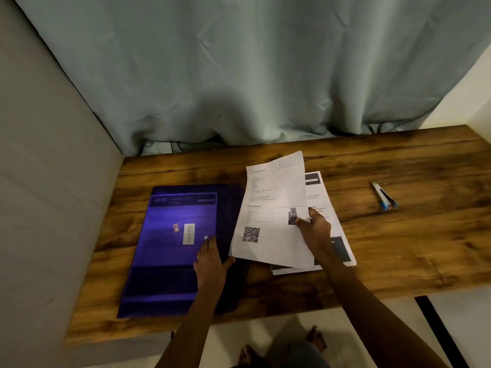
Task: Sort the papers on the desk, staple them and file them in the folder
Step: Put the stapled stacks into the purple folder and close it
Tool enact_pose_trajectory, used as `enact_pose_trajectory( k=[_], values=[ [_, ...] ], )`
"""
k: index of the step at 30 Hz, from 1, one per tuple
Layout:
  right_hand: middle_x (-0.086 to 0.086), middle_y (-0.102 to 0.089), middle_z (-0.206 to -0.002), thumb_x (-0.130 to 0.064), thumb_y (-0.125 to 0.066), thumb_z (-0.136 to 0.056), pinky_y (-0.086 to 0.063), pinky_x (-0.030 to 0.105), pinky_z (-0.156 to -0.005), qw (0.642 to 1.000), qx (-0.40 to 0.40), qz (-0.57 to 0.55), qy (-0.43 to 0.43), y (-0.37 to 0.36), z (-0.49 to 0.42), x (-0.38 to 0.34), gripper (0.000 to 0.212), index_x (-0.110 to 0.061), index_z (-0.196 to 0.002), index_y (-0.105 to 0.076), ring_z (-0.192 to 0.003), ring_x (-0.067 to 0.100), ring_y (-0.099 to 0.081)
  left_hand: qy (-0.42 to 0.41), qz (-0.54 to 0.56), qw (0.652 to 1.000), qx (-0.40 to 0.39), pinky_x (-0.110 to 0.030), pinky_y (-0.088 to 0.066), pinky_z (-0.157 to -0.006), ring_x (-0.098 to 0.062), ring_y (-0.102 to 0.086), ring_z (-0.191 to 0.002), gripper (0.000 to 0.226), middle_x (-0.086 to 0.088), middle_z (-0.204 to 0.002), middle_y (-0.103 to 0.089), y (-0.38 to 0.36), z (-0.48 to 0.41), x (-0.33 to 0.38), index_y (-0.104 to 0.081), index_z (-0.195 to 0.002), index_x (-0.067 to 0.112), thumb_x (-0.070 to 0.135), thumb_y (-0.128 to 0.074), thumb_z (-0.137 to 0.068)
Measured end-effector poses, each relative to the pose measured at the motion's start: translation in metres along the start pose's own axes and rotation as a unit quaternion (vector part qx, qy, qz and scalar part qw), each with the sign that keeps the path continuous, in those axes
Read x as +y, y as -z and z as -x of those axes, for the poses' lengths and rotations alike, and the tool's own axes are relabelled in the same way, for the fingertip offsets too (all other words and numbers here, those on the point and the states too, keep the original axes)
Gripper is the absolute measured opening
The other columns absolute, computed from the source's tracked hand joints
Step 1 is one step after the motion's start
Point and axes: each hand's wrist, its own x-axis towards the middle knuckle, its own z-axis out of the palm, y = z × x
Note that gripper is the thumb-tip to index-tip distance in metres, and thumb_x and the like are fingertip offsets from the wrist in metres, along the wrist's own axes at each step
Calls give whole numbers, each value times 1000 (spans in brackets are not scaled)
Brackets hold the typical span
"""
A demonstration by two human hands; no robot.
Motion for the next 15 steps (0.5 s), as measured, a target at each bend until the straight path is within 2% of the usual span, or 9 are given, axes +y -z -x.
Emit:
enact_pose_trajectory(
  k=[2,6,11,15],
  values=[
    [13,-62,-122,-21,-62,-91,-49,41,-92,1000,11,-3,8,-5,5,1,34,-4,-120,-58,-105,31,-60,5,7,1000,23,-43,-36,-108,-32,-36,-134,72,-17,-145,-36,5,-3,1,-30,-142,5,27,-69,-85],
    [10,-61,-125,-20,-62,-90,-48,46,-97,1000,22,-2,11,-12,15,4,34,-6,-121,-57,-105,30,-61,14,-23,999,29,-33,-41,-102,-27,-48,-122,49,-16,-132,-48,13,-8,3,-38,-134,3,16,-59,-92],
    [8,-59,-128,-19,-59,-92,-42,47,-101,1000,16,0,-7,-16,22,8,33,-10,-124,-55,-113,30,-58,7,-4,1000,27,-31,-53,-82,-26,-62,-98,30,-15,-110,-59,16,-9,1,-47,-121,0,15,-52,-95],
    [8,-57,-130,-13,-59,-92,-39,50,-103,997,28,-50,-42,-24,31,7,34,-11,-125,-53,-117,30,-54,9,51,996,72,-37,-57,-79,-26,-65,-88,26,-15,-100,-63,15,-9,-6,-53,-118,0,14,-48,-97]
  ],
)
